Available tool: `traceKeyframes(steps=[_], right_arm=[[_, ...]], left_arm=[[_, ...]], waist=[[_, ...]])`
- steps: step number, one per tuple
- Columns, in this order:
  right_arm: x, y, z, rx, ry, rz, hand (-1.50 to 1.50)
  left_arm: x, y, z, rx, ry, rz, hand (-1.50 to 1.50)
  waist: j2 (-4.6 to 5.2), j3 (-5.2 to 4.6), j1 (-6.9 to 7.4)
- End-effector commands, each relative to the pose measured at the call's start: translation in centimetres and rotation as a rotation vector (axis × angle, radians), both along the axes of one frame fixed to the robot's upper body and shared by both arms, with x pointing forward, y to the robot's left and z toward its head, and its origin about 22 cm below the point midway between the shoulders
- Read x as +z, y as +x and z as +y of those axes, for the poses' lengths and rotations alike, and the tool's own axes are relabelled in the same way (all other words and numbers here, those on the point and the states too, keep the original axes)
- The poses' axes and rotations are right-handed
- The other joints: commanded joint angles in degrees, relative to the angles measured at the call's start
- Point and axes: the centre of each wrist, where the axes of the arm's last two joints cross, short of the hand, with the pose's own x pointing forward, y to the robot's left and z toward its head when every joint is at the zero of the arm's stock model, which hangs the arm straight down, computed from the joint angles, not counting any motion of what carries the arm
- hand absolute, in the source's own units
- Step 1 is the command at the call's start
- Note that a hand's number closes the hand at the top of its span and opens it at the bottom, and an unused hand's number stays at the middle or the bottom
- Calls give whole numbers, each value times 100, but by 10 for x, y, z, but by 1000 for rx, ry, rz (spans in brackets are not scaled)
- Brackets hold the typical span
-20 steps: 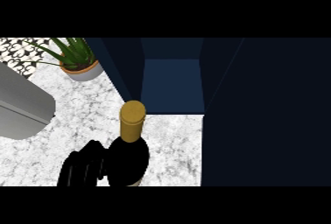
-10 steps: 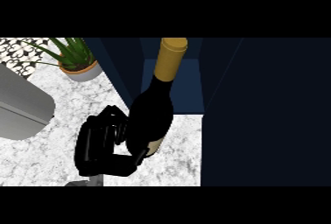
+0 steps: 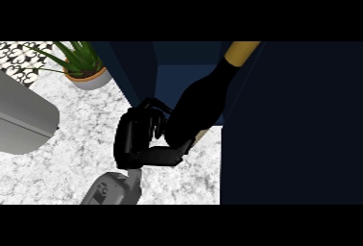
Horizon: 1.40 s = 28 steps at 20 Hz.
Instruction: Pick up the wine, place it into the cabinet and close the cabinet
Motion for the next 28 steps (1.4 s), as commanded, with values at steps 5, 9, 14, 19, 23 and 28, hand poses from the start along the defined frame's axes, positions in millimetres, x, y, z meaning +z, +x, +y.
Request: traceKeyframes(steps=[5,9,14,19,23,28], right_arm=[[12,6,-13,2,10,-6,-150],[-5,5,-9,2,8,-18,-150],[-16,-4,-9,-5,-12,-15,-150],[2,4,-21,-9,11,4,-150],[-2,0,-19,11,-1,4,-150],[21,0,-24,2,8,6,-150]], left_arm=[[-24,24,-26,20,107,14,150],[-35,30,-25,44,86,59,150],[-42,27,-27,64,92,87,150],[-60,30,-29,65,87,129,150],[-83,29,-29,74,87,141,150],[-106,29,-19,92,33,167,150]], waist=[[7,-3,-23],[9,-2,-27],[1,0,-6],[2,-1,-6],[6,-2,-31],[13,-5,-50]])
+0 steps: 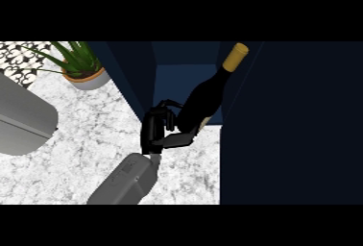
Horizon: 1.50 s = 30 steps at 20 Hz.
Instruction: Pick up the wine, place it into the cabinet and close the cabinet
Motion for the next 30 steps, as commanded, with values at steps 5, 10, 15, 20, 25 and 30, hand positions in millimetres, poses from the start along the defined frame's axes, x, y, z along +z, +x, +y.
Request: traceKeyframes(steps=[5,10,15,20,25,30], right_arm=[[0,0,10,26,23,16,-150],[-10,13,-5,-3,15,-2,-150],[-10,-3,14,-1,39,-5,-150],[-9,1,14,31,41,10,-150],[-19,4,-1,38,15,9,-150],[-3,25,16,37,14,6,-150]], left_arm=[[-8,20,-2,12,-114,13,150],[-2,22,-3,-20,-109,16,150],[-8,42,8,-19,-128,11,150],[-2,47,0,-32,-133,25,150],[14,63,-1,-28,-158,7,150],[23,75,-1,-7,-141,37,150]], waist=[[23,-5,-102],[-3,1,13],[16,-2,-69],[23,-3,-106],[20,0,-92],[34,-3,-101]])
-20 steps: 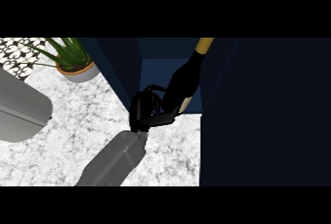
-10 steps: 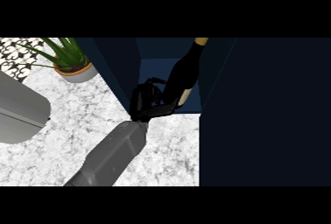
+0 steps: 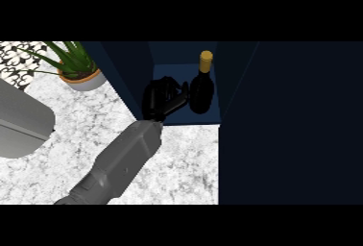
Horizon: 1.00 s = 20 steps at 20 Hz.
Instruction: Pick up the wine, place it into the cabinet and close the cabinet
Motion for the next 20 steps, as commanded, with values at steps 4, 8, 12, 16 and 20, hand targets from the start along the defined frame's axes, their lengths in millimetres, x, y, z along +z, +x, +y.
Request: traceKeyframes(steps=[4,8,12,16,20], right_arm=[[-15,4,11,8,1,19,-150],[-7,-8,5,29,-1,-6,-150],[1,0,-6,22,-7,-2,-150],[-4,-6,-3,25,-5,0,-150],[-3,6,4,11,10,-14,-150]], left_arm=[[15,20,3,63,53,49,150],[1,15,11,67,65,68,150],[-7,15,23,78,54,64,150],[-8,16,26,141,28,52,150],[-14,16,41,179,41,-15,150]], waist=[[20,0,-52],[21,-1,-93],[51,-3,-129],[54,-4,-150],[51,-5,-47]])
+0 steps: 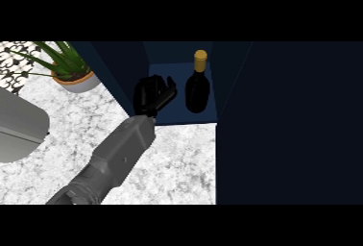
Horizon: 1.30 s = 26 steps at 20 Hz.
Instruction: Pick up the wine, place it into the cabinet and close the cabinet
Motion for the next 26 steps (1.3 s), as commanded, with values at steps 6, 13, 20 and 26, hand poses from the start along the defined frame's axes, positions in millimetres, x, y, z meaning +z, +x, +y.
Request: traceKeyframes(steps=[6,13,20,26], right_arm=[[5,1,4,-9,-18,-11,-150],[10,-14,7,-36,-32,3,-150],[4,-6,1,-48,-23,-7,-150],[16,-7,-2,-48,-23,6,-150]], left_arm=[[0,5,19,55,26,-121,-150],[-6,-7,11,24,25,-176,-150],[2,-21,0,-50,55,-176,-150],[22,-58,-11,-213,42,-173,-150]], waist=[[-45,12,175],[-122,15,313],[-192,25,522],[-172,23,498]])
